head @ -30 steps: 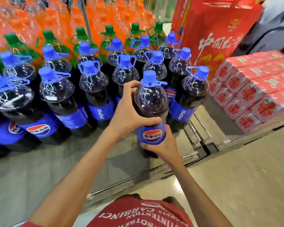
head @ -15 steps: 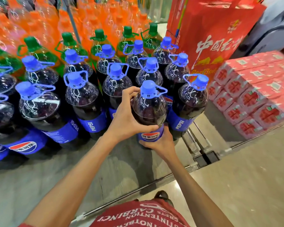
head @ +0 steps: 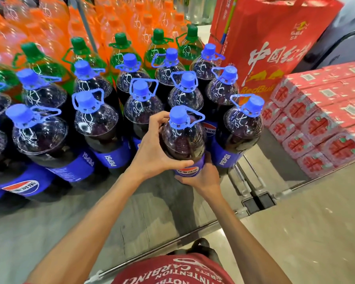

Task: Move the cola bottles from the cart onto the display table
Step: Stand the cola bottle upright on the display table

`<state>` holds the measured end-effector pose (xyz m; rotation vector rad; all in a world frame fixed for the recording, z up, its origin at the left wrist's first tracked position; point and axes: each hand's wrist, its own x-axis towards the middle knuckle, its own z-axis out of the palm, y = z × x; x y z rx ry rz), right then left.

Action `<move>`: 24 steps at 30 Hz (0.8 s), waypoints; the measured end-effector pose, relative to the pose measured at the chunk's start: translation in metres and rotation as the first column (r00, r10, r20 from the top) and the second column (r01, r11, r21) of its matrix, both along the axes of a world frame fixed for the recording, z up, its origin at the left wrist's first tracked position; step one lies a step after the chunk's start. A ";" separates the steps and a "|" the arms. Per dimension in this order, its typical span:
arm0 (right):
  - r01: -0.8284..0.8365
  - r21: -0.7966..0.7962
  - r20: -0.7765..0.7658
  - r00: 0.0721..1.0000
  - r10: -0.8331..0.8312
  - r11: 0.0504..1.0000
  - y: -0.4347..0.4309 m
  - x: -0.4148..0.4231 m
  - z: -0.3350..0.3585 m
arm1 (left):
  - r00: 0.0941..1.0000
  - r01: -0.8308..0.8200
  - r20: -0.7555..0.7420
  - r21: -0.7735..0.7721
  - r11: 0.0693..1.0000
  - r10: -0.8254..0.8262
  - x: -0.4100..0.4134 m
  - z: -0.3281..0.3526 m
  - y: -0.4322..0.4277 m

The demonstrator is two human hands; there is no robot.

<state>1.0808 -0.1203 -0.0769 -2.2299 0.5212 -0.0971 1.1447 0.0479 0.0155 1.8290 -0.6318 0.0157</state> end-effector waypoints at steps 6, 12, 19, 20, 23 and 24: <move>0.066 0.079 -0.008 0.998 -0.065 0.995 0.004 -0.002 -0.009 | 1.000 0.029 0.009 0.061 0.998 -0.029 -0.001 -0.001 0.001; 0.164 -0.071 0.112 0.981 -0.156 0.984 0.014 -0.022 -0.007 | 0.997 0.060 0.034 0.084 0.995 -0.063 -0.002 0.001 -0.006; 0.227 -0.006 0.228 0.949 -0.219 0.974 0.021 -0.028 -0.016 | 0.994 0.011 0.111 0.109 0.994 -0.023 -0.009 -0.001 -0.012; 0.235 0.025 0.243 0.941 -0.234 0.972 0.022 -0.030 -0.017 | 0.992 0.002 0.125 0.119 0.993 -0.017 -0.011 0.001 -0.015; 0.280 0.084 0.281 0.914 -0.293 0.956 0.022 -0.032 -0.021 | 0.990 0.021 0.136 0.147 0.989 -0.042 -0.013 0.005 -0.022; 0.291 0.085 0.283 0.910 -0.303 0.953 0.022 -0.033 -0.021 | 0.989 0.030 0.140 0.159 0.987 -0.053 -0.012 0.005 -0.024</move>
